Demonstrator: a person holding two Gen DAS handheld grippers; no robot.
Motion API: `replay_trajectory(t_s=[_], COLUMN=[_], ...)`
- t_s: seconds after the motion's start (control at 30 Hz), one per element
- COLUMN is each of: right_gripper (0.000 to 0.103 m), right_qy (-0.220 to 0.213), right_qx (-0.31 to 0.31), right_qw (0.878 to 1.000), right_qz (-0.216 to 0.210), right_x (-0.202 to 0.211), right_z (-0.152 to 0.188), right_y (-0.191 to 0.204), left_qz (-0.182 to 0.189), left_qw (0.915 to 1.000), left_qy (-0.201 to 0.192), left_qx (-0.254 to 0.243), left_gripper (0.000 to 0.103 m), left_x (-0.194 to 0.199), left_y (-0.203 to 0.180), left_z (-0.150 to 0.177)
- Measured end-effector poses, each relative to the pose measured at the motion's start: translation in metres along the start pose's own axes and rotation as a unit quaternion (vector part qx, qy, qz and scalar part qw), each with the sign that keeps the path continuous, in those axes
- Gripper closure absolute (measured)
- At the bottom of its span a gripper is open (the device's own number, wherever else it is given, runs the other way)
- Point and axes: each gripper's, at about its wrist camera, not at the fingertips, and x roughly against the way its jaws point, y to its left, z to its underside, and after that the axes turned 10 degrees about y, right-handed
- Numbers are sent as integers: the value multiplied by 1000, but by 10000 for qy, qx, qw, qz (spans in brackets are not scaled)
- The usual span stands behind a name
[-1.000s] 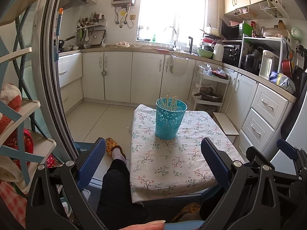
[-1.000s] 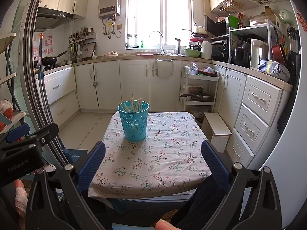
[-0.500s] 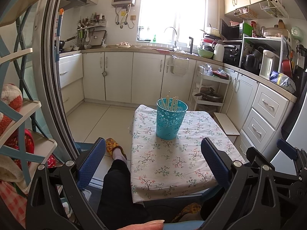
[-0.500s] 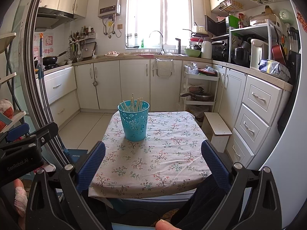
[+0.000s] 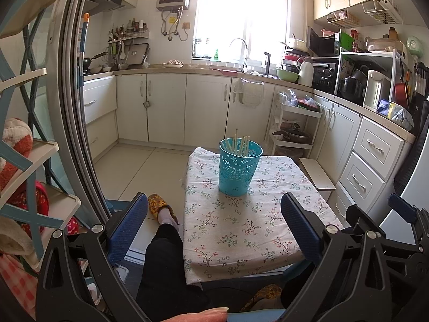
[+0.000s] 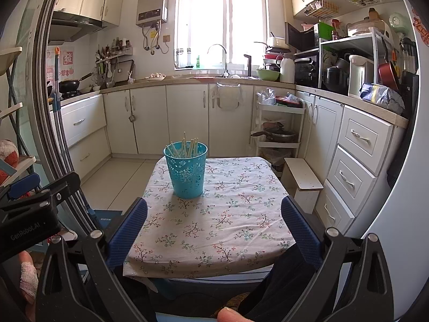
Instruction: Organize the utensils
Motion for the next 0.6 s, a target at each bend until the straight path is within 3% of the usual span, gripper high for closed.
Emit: replay_trajectory(t_s=[0.6], right_gripper=[7], right_qy=[-14], right_qx=[-18], right_qw=[10000], right_qz=[14], right_x=[2], right_z=[0], right_y=[-3], left_qz=[-74], left_qw=[10000], left_qy=[16], left_qx=[-52], left_gripper=[8], left_x=[1], left_y=[1], left_z=[-4])
